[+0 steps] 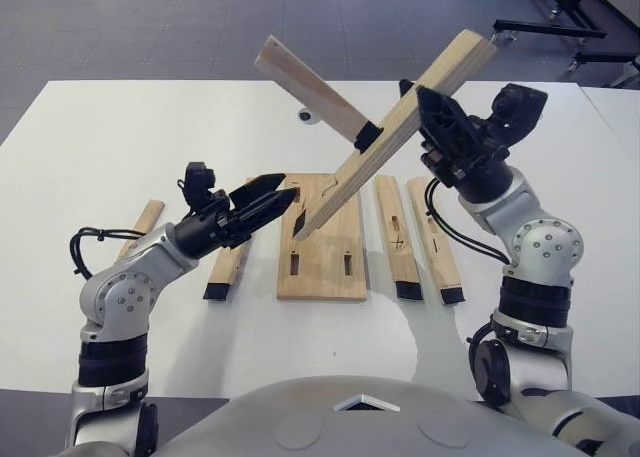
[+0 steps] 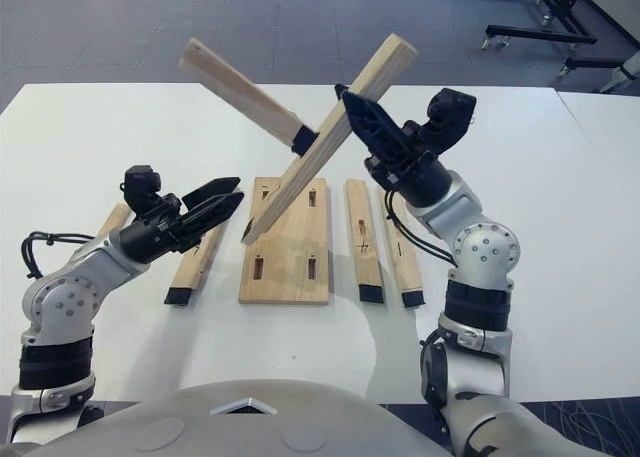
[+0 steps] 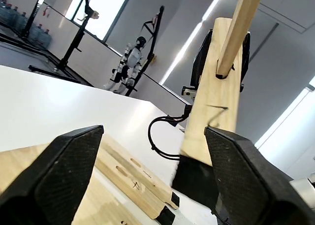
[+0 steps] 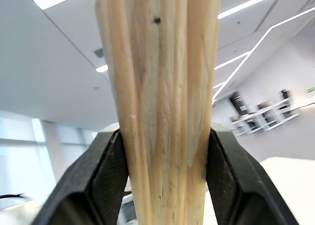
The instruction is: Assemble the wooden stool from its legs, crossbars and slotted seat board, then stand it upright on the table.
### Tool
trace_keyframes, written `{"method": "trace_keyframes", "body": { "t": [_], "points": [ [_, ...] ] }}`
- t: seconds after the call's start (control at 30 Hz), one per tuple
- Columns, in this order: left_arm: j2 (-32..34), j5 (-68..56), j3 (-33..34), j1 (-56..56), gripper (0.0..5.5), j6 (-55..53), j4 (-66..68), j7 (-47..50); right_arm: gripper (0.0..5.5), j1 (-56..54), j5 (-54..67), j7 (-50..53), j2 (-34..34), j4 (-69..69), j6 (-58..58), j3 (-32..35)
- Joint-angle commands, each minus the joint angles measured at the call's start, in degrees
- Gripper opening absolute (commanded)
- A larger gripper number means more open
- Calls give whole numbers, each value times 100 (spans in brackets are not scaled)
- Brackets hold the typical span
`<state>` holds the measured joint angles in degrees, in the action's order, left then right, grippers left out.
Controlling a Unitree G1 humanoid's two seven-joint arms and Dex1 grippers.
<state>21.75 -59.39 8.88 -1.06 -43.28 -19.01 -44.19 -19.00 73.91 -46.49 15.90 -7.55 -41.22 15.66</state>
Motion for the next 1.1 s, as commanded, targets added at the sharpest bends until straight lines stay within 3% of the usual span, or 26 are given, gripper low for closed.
{"method": "trace_keyframes", "body": {
  "t": [0.03, 0.23, 0.33, 0.63, 1.1],
  "points": [
    [89, 60, 177, -107, 375, 55, 37, 144, 206, -372, -732, -15, 181, 258, 551, 52],
    [69, 292, 172, -267, 375, 174, 49, 219, 206, -1142, -2753, -217, 324, 1170, 1959, -527],
    [87, 391, 145, -291, 375, 236, 32, 179, 206, -1448, -3462, -786, 500, 1473, 2576, -877],
    [32, 388, 227, -323, 375, 350, 81, 174, 206, -1786, -3968, -2435, 941, 2147, 3075, -1222],
    [-109, 466, 336, -47, 375, 579, 703, 170, 206, -1939, -4288, -3544, 662, 3429, 3732, -1370]
  ]
}}
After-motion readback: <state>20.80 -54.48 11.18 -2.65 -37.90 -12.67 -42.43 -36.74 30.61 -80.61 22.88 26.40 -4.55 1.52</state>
